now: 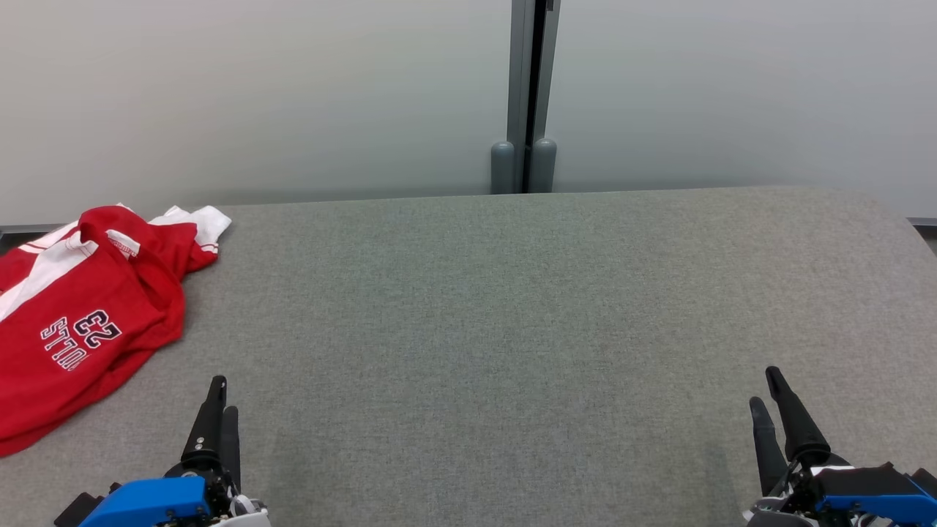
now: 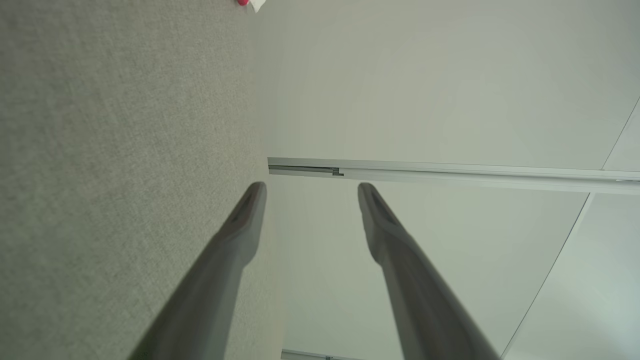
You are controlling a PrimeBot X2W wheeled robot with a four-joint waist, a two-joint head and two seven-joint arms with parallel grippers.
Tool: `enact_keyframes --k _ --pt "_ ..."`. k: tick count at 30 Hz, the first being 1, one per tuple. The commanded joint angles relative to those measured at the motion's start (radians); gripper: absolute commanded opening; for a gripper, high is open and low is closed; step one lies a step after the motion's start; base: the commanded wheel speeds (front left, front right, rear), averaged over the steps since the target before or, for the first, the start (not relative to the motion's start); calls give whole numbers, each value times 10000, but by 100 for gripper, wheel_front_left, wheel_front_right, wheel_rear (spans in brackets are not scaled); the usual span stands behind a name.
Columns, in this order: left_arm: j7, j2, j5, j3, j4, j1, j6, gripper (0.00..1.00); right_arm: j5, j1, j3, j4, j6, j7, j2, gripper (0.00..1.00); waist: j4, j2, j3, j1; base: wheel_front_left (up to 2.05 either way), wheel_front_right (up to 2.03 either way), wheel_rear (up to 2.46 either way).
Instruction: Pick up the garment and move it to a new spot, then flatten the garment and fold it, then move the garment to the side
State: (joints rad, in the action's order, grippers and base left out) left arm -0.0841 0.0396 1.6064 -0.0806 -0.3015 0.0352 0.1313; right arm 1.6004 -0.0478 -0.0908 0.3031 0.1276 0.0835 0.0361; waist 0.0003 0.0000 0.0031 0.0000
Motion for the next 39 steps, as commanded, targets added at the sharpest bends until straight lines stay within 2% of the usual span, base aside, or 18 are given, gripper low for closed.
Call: enact_keyframes --k 1,8,14,28,39 --pt "124 73 -121 107 231 179 -19 100 -112 -71 48 -185 14 -125 36 100 4 0 0 0 0 0 0" --pt "455 80 -758 307 423 184 -116 100 -873 -41 -27 -214 17 -456 49 100 12 0 2 0 0 0 0" --pt "720 85 -1722 518 669 194 -295 100 -2147 4 -105 -491 19 -719 59 100 20 0 12 0 0 0 0" --pt "1271 97 -4196 938 1151 81 -759 100 -5369 272 -79 -1317 24 -1275 83 100 49 0 13 0 0 0 0" --pt "1650 105 -6566 1243 1216 13 -885 100 -7406 459 49 -1575 28 -1649 101 100 69 0 3 0 0 0 0"
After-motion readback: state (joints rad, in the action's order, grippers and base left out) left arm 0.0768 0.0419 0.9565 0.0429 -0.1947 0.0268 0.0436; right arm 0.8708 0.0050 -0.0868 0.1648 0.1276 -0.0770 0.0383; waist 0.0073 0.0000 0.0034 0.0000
